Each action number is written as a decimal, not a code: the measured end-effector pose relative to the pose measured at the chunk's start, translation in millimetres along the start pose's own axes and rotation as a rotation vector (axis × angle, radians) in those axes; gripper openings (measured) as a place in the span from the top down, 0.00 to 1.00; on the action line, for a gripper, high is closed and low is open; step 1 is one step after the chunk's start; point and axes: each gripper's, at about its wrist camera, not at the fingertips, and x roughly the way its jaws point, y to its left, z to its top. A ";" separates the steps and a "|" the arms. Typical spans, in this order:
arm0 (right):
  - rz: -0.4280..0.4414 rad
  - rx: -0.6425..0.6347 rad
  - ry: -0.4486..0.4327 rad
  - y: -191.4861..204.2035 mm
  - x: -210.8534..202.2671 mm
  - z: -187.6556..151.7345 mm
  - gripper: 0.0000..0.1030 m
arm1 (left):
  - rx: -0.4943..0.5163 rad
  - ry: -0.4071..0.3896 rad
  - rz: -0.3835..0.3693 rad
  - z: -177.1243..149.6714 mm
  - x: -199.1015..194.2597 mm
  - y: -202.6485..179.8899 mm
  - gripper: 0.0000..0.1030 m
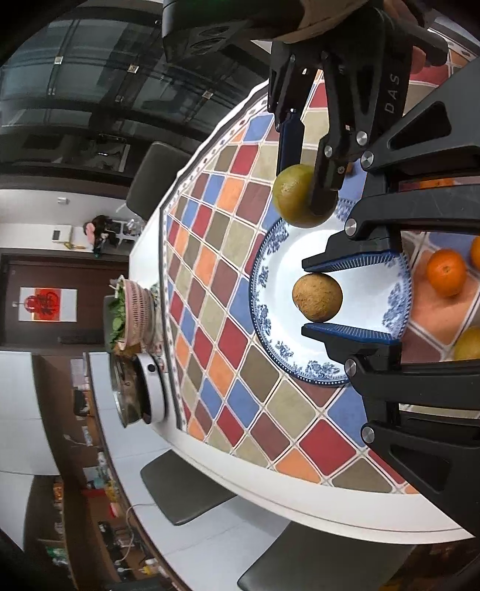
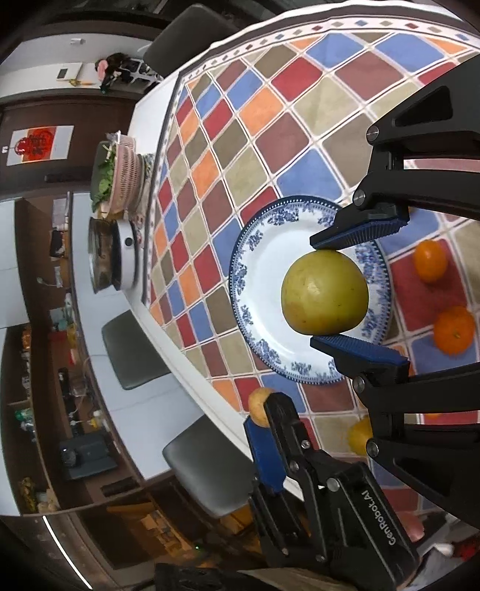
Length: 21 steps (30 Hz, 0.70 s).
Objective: Organize fruits
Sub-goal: 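Carry brown fruit in left tool while right tool carries pear over the plate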
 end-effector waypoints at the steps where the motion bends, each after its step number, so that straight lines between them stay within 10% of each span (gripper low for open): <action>1: 0.001 0.008 0.004 -1.7 3.8 2.3 0.54 | 0.003 0.009 -0.005 2.2 5.3 1.8 0.73; 21: -0.039 -0.002 0.213 -37.8 105.6 47.2 0.54 | -0.016 0.266 -0.017 25.7 125.9 38.9 0.73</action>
